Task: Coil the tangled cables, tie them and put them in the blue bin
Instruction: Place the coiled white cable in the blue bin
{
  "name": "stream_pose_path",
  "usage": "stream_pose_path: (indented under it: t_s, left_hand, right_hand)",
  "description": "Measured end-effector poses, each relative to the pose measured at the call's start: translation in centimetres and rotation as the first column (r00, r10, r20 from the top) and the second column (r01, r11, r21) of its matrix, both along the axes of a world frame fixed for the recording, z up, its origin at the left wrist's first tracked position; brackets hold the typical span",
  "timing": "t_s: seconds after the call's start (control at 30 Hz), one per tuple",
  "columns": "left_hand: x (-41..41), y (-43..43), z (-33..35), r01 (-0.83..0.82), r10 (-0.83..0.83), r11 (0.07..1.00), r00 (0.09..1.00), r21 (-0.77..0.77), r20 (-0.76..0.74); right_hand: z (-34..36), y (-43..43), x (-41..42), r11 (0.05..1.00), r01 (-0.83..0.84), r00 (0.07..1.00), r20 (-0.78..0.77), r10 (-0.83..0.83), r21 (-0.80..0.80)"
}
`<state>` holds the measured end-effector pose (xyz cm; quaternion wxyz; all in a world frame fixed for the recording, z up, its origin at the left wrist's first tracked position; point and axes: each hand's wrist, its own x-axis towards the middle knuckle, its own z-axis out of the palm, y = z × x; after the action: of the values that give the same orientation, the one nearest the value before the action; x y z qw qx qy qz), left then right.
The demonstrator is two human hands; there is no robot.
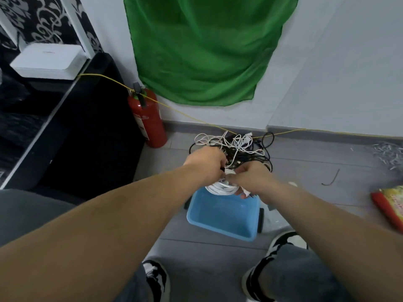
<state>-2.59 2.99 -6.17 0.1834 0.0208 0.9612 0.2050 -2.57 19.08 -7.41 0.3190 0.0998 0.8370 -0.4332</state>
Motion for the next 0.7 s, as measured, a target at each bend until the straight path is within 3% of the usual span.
stream_pose_path:
  t_s: [0.17, 0.37, 0.53, 0.7]
  left_hand:
    - [-0.1, 0.3, -7.4, -0.083, 0.088, 0.995, 0.991, -0.048, 0.102]
    - [0.0, 1.4, -14.9, 0.061, -0.028, 0.981, 0.984, -0.184, 0.176]
    - [1.0, 1.1, -18.4, 0.179, -0.166, 0.955, 0.983, -0.238, 0.074]
    - [1.8, -0.5, -19.6, 0.141, -0.148, 0.964, 0.989, -0.225, -0.015]
  right_hand:
    - [-8.0, -0.9, -0.1, 0.992, 0.130, 0.984, 0.123, -0.129, 0.002]
    - [-16.9, -1.3, 0.3, 0.984, 0.165, 0.963, 0.206, -0.176, 0.069]
    - [-21.8, -1.8, 0.8, 0.979, 0.173, 0.959, 0.210, -0.191, 0.104]
    - [-24.2, -2.5, 0.1, 0.943, 0.323, 0.912, 0.240, -0.332, 0.078]
